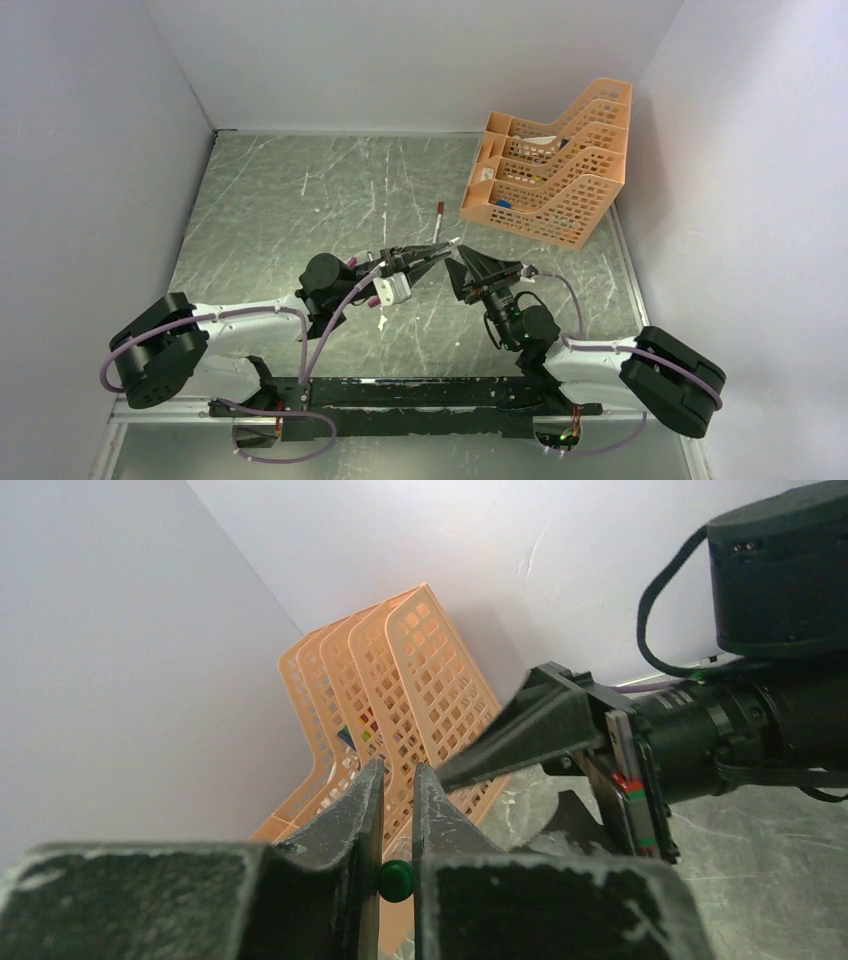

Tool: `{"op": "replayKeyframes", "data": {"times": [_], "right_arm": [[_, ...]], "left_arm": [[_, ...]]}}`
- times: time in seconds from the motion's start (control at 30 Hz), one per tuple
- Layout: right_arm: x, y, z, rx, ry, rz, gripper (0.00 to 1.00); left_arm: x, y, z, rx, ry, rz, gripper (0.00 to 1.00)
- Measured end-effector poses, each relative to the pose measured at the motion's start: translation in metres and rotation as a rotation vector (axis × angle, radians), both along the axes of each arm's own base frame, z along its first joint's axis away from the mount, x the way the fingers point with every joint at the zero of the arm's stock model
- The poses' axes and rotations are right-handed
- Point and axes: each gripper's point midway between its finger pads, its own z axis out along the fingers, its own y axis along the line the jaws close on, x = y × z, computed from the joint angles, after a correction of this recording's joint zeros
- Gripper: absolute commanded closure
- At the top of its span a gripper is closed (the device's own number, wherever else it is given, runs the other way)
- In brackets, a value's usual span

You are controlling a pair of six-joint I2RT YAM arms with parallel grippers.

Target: Insert the pens into the pen caps

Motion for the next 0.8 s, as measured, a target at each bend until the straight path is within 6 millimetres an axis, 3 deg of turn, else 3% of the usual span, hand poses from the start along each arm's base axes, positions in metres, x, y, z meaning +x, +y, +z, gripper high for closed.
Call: {"op": "replayKeyframes", "data": {"times": [0.1, 0.2, 0.53, 0.57, 0.63, 0.73, 0.77, 0.8], "right_arm": [[0.003, -0.001, 0.013, 0.043, -0.029, -0.001, 0.54], [0.006, -0.003, 0.027, 0.076, -0.061, -0.001, 0.55], [0.012, 0.003, 0.03, 0.064, -0.068, 0.038, 0.57], [0.012, 0.003, 0.03, 0.064, -0.067, 0.041, 0.62], [0.012, 0.004, 0.029, 0.061, -0.064, 0.044, 0.82], [0.014, 0.004, 0.026, 0.055, -0.053, 0.05, 0.98], [0.014, 0.003, 0.027, 0.06, -0.053, 0.051, 1.0], [0.015, 0.002, 0.03, 0.069, -0.058, 0.049, 1.0]], "left_arm": [[-0.002, -0.002, -0.003, 0.014, -0.001, -0.004, 0.93], [-0.004, -0.003, -0.005, 0.025, -0.003, -0.01, 0.93], [-0.018, -0.007, -0.001, 0.026, -0.022, -0.037, 0.93], [-0.018, -0.007, -0.002, 0.03, -0.021, -0.039, 0.93], [-0.018, -0.007, -0.003, 0.034, -0.024, -0.041, 0.93], [-0.019, -0.007, -0.001, 0.031, -0.03, -0.043, 0.93], [-0.019, -0.007, -0.001, 0.03, -0.029, -0.042, 0.91], [-0.018, -0.007, -0.001, 0.03, -0.029, -0.038, 0.77]]}}
